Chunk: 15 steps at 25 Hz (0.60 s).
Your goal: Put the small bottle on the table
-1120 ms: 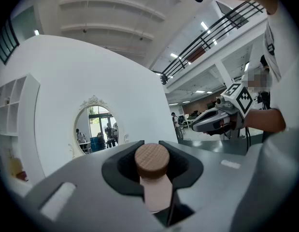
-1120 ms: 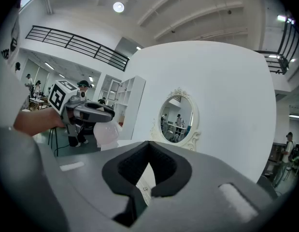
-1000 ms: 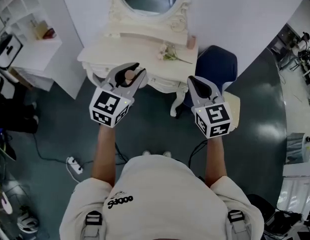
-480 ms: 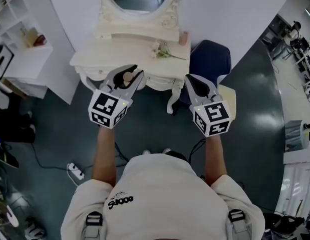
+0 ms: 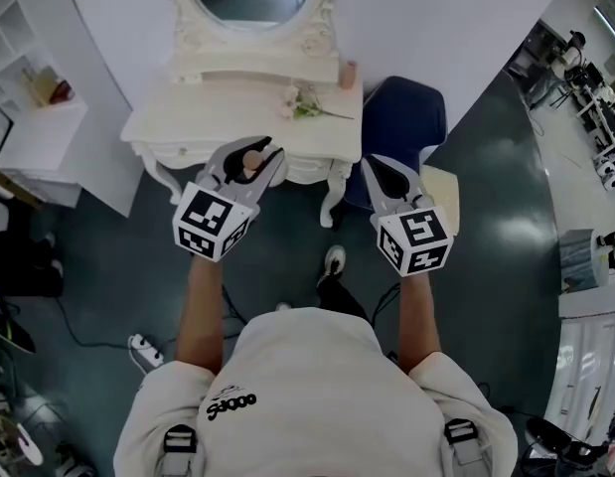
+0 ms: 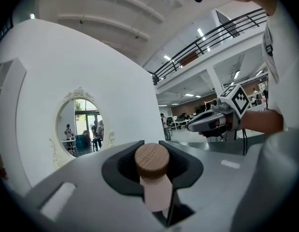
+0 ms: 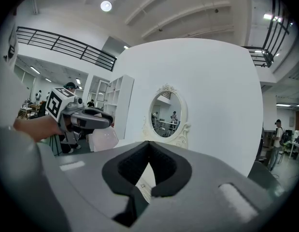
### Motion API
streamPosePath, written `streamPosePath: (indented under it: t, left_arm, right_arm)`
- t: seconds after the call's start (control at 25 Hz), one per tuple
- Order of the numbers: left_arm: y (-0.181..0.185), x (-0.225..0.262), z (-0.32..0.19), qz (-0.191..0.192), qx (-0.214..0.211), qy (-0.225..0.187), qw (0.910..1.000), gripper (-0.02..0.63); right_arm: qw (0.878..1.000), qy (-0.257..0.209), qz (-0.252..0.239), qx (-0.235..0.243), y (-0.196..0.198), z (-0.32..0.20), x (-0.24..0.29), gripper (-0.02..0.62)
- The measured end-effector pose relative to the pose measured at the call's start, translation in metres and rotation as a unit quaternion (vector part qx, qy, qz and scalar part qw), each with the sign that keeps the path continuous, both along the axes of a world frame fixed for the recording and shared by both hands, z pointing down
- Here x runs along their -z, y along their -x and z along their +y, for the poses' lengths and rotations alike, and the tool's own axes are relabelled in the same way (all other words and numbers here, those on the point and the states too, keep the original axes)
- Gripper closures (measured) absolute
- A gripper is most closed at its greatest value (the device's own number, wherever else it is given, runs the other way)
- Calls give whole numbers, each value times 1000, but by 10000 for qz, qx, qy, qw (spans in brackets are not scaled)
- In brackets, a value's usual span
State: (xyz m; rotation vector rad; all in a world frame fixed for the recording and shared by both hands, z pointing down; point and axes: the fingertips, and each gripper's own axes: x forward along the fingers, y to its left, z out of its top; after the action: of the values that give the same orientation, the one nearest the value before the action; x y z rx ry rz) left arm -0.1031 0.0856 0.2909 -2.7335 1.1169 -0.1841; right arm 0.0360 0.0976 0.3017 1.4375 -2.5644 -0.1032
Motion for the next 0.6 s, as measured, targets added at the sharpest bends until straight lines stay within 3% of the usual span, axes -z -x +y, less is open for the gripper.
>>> streamPosePath:
  t: [0.28, 0.6]
  left_arm:
    - [-10, -9, -60, 89, 227, 128, 9996, 494]
    - [-58, 1, -157, 91, 235, 62, 9997, 494]
  right_arm:
    - [9997, -90, -70, 235, -13, -59, 1, 592]
    - [9992, -86, -155, 348, -56, -164, 7, 592]
